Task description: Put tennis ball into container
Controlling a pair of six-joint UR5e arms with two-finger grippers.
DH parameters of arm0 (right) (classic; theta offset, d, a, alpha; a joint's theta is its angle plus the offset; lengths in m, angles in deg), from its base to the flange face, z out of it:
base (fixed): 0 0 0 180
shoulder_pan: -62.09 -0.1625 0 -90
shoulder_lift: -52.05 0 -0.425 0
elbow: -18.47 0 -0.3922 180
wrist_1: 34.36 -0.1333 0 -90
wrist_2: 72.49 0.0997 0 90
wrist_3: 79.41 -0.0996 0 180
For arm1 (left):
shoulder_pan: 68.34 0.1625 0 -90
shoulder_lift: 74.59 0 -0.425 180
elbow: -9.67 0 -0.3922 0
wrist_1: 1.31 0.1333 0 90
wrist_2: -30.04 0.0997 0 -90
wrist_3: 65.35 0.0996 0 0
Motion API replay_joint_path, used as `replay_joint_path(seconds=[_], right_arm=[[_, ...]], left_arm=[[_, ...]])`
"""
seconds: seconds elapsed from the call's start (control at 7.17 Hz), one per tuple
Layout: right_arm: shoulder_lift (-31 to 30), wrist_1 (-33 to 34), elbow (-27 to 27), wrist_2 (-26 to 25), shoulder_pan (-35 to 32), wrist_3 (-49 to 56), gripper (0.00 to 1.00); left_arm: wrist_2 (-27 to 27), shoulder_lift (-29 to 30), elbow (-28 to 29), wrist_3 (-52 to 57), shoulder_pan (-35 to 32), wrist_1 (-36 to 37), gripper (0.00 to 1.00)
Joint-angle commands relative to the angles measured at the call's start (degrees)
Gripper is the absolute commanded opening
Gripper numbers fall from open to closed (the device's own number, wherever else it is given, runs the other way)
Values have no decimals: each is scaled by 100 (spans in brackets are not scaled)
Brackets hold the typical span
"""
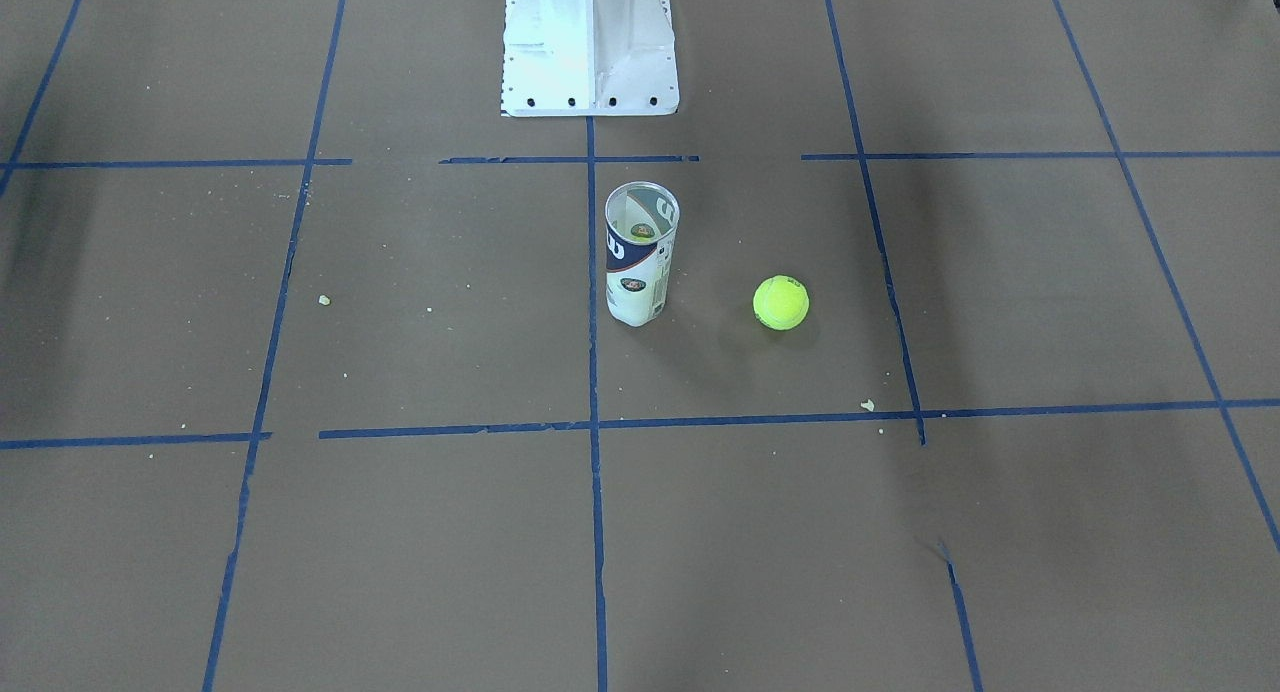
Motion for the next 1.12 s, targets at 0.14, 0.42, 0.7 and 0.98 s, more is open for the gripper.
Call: replay_joint_path(seconds=[0.14, 0.42, 0.7, 0.98], right_arm=[[0, 0, 0, 0, 0, 0, 100], [0, 0, 0, 0, 0, 0, 100], [0, 0, 0, 0, 0, 0, 100], [0, 0, 0, 0, 0, 0, 100]], left_arm=[[0, 79, -37, -1, 10, -13, 100], [244, 500, -247, -192, 62, 39, 100], [290, 545, -1289, -1411, 840, 48, 100], [246, 1219, -1435, -2490, 1534, 126, 100]])
